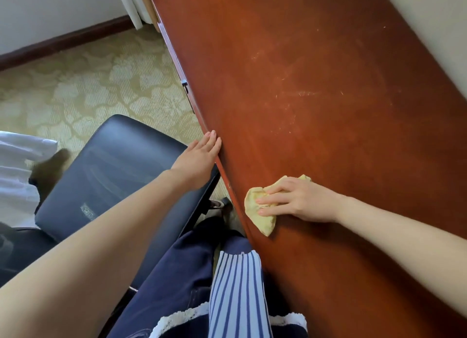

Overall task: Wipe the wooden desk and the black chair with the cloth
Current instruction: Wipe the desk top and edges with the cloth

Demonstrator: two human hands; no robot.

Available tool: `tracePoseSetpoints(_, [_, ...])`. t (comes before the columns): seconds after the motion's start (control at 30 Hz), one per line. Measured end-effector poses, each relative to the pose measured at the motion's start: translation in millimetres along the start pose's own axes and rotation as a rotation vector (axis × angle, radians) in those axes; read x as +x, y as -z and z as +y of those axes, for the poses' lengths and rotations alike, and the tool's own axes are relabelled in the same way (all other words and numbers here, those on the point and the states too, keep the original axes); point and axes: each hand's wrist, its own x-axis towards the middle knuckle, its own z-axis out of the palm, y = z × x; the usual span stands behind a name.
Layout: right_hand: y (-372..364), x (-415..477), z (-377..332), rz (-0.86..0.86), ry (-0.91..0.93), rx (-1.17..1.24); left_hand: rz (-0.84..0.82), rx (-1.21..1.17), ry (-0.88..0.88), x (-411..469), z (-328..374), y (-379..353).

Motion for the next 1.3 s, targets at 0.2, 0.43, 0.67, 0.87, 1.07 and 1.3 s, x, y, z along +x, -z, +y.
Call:
tracePoseSetpoints(0.2, [6, 26, 34, 0.097, -0.124, -0.022, -0.021, 0.007, 0.004, 1, -1, -1])
tracePoseSetpoints(0.43, [13, 41, 69, 0.259, -0.771, -0.034, -0.040, -0.013, 0.027, -3, 1, -1])
tracePoseSetpoints(0.67, [0, 52, 52, 0.457, -1.340, -0.014, -0.083, -0.039, 0.040, -3, 0, 2])
tracePoseSetpoints(0.87, [-2, 20, -9, 0.233, -0.825, 0.083, -0.061, -0.045, 0.047, -5, -3, 0])
tracePoseSetpoints(1.07, [-9, -29, -57, 0.030, -0.371, 0.118, 0.077, -0.041, 0.089, -6, 7, -12])
tracePoseSetpoints(1.3, [-8, -21, -37, -0.033, -0.084, 0.047, 0.251, -0.195, 0.102, -15, 7, -31])
